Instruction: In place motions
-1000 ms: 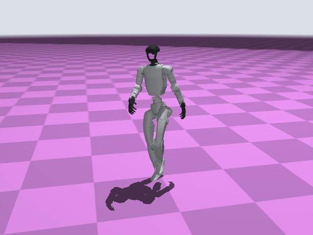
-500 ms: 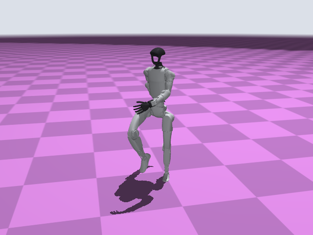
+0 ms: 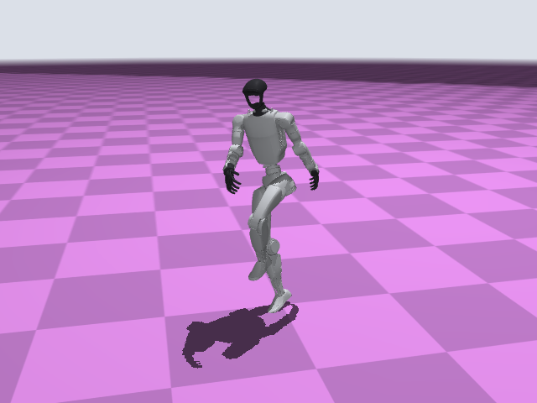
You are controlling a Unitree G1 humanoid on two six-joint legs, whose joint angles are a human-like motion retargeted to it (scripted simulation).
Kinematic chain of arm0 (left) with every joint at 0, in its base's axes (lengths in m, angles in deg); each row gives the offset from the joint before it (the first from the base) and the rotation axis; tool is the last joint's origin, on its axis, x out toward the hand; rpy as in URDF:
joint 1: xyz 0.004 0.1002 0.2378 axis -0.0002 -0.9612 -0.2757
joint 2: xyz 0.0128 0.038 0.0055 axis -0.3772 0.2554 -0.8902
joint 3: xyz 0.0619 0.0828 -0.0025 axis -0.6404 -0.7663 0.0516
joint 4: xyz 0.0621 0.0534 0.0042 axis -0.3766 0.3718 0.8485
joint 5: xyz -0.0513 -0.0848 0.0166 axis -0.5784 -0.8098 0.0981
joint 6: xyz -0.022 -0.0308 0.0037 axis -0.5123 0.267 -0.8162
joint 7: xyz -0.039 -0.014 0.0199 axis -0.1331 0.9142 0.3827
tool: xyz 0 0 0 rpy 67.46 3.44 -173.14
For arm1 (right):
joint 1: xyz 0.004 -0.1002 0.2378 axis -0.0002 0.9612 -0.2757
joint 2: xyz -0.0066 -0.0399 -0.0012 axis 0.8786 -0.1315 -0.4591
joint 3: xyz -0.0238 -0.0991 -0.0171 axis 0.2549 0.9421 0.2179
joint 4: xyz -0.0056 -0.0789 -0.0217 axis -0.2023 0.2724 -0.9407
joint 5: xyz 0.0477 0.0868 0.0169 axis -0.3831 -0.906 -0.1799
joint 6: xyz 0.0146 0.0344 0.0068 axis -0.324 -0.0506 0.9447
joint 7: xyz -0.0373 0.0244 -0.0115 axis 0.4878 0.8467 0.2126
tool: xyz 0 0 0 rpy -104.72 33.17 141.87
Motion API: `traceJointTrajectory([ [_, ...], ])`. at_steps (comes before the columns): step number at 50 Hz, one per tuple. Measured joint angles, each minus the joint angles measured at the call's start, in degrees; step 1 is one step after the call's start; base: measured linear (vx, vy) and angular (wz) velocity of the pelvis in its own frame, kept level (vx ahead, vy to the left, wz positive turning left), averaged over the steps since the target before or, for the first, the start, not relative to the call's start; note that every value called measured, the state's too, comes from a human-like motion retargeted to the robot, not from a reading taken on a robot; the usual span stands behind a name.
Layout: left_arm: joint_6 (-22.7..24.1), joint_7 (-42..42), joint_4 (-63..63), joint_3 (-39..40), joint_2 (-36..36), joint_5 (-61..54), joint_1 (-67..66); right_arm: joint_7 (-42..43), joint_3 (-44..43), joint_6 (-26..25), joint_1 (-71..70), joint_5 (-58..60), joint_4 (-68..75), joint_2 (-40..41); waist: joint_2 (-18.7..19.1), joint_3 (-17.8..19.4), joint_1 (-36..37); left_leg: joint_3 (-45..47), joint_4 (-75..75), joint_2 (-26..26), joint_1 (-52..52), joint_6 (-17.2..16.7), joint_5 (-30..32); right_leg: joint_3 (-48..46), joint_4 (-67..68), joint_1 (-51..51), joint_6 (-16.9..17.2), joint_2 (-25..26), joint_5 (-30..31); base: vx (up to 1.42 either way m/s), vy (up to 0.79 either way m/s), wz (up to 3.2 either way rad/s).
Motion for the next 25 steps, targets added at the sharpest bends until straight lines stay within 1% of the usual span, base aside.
traceJointTrajectory([
  [2,-0.6,-0.1,0.0,0.1,-0.8,-2.4,-4.3,4.7,1.0,2.1,1.8,1.4,-4.5,-1.2,-2.5,-4.6,1.6,2.3,-2.9,-2.8,-3.3,0.0,1.1,-0.2,0.7,-3.4,0.6,-2.7,-0.1,0.52,0.25,0.42],
  [5,-0.9,1.9,0.0,0.3,-2.0,-9.8,-7.8,8.0,1.6,4.6,6.6,4.0,-7.8,0.0,-3.9,-13.1,-0.8,2.1,-3.0,-1.7,-2.1,0.0,-0.6,-0.9,0.9,-5.9,0.5,-2.5,-1.0,0.50,0.15,0.84],
  [7,0.5,3.3,0.0,1.0,-1.8,-13.5,-5.3,7.1,3.2,5.7,9.0,3.3,-8.5,0.7,-1.5,-14.3,-4.2,-0.2,-3.7,-0.3,3.6,0.0,-0.1,-2.2,-0.4,-3.2,0.9,-0.1,-1.5,-0.01,0.34,0.65],
  [8,1.4,3.8,0.0,1.0,-1.4,-14.8,-3.3,6.3,4.1,6.3,10.6,2.8,-8.5,0.9,0.0,-14.6,-6.3,-1.2,-5.8,-0.7,7.5,0.0,0.8,-3.3,-1.3,-1.5,1.5,0.7,-1.7,-0.13,0.53,0.74],
  [10,3.3,4.1,0.0,0.1,-0.9,-16.4,1.0,4.9,5.9,6.8,15.1,2.0,-7.0,1.1,2.3,-15.9,-10.0,-1.6,-13.3,-3.3,16.2,-0.2,2.9,-5.2,-2.7,0.8,3.8,0.7,-2.0,-0.02,0.58,0.70],
  [12,4.7,4.9,0.0,-2.6,-0.8,-17.1,4.5,3.3,7.6,6.8,22.2,2.4,-3.4,0.7,2.9,-18.4,-11.8,-1.7,-26.2,-6.6,27.8,-5.1,4.2,-6.4,-3.1,2.5,4.6,0.3,-3.0,0.34,0.35,0.20],
  [13,5.2,6.0,0.0,-4.8,-0.8,-17.4,6.3,2.5,7.8,6.6,26.6,3.3,-1.0,0.3,3.4,-20.0,-12.7,-2.5,-34.4,-9.2,33.8,-7.3,5.2,-7.3,-2.8,3.1,4.8,0.4,-3.8,0.55,0.23,0.29],
  [15,5.6,8.8,0.0,-11.2,-1.2,-17.6,10.0,1.4,7.2,5.6,36.8,5.8,5.2,-1.3,5.0,-23.7,-15.0,-8.4,-53.8,-15.4,44.8,-11.1,9.0,-9.3,-0.7,3.8,4.4,1.8,-5.5,0.70,0.23,0.72],
  [16,5.8,9.7,0.0,-15.0,-1.1,-17.1,12.7,1.5,5.7,5.0,42.0,7.0,9.2,-2.3,6.3,-25.7,-15.8,-11.7,-64.6,-17.0,50.4,-13.6,3.6,-12.5,1.9,3.1,3.5,3.3,-5.2,0.72,0.22,1.01],
  [17,5.7,10.3,-0.6,-18.4,-0.8,-16.4,15.6,1.7,3.8,4.3,46.7,8.2,13.5,-3.5,7.6,-27.3,-16.4,-12.8,-73.9,-17.5,55.5,-15.2,-0.5,-16.3,5.8,1.9,2.8,4.5,-3.0,0.61,0.18,0.96],
  [18,5.3,10.5,-2.3,-21.0,0.2,-15.6,18.6,2.1,1.3,3.6,50.5,9.3,18.6,-4.8,9.1,-28.4,-16.7,-9.3,-80.1,-15.4,59.2,-14.8,-2.2,-21.3,12.0,-0.2,2.7,5.1,3.0,0.30,0.14,0.94],
  [19,4.9,9.1,-6.0,-21.8,1.1,-14.5,22.8,2.1,-1.9,1.5,52.2,10.7,24.2,-6.5,9.8,-28.0,-18.3,-10.7,-83.6,-14.7,59.6,-14.8,-2.0,-25.2,24.1,-6.9,3.0,2.0,9.8,-0.09,0.10,1.03],
  [20,4.6,6.9,-10.8,-21.6,2.0,-13.3,27.7,2.0,-5.4,-1.1,52.9,12.3,30.0,-8.2,10.1,-26.8,-20.6,-14.5,-85.8,-14.6,58.4,-15.0,-0.8,-28.5,39.3,-15.7,3.6,-2.9,17.0,-0.35,0.02,1.78],
  [21,5.7,4.6,-14.9,-21.8,2.2,-13.1,31.0,3.1,-7.1,-3.3,54.2,11.2,33.9,-9.5,10.6,-24.3,-24.8,-19.3,-85.4,-15.4,58.5,-14.7,-0.3,-19.2,48.5,-22.9,6.4,2.7,17.0,-0.47,-0.01,2.01],
  [22,6.8,2.1,-19.4,-21.9,1.9,-12.7,34.9,4.1,-9.0,-5.3,55.1,9.5,37.8,-10.8,11.6,-21.7,-27.8,-22.4,-85.3,-15.4,58.3,-14.2,0.4,-13.6,56.5,-29.8,7.2,6.3,17.0,-0.63,0.03,1.38],
  [23,7.9,-0.7,-24.4,-21.9,0.6,-12.0,39.8,4.9,-11.3,-6.9,55.1,6.4,41.7,-12.1,13.3,-18.7,-28.4,-21.9,-85.6,-13.7,57.2,-13.4,1.3,-15.5,62.0,-36.1,4.1,6.0,17.0,-0.81,0.10,0.69],
  [24,8.8,-1.6,-29.5,-22.0,-0.8,-10.9,44.1,4.6,-13.4,-8.1,55.5,2.4,44.8,-13.7,15.1,-15.6,-30.5,-21.9,-85.0,-12.0,56.3,-12.7,1.7,-17.1,68.0,-42.2,3.0,5.3,15.8,-0.86,0.15,0.67],
  [25,9.6,-1.7,-34.6,-22.1,-2.2,-9.5,48.1,3.7,-15.5,-9.1,56.0,-2.0,47.4,-15.3,16.8,-12.5,-33.3,-22.2,-84.0,-10.3,55.5,-11.9,1.8,-18.5,74.2,-48.2,2.8,4.4,14.1,-0.67,0.15,1.17],
])
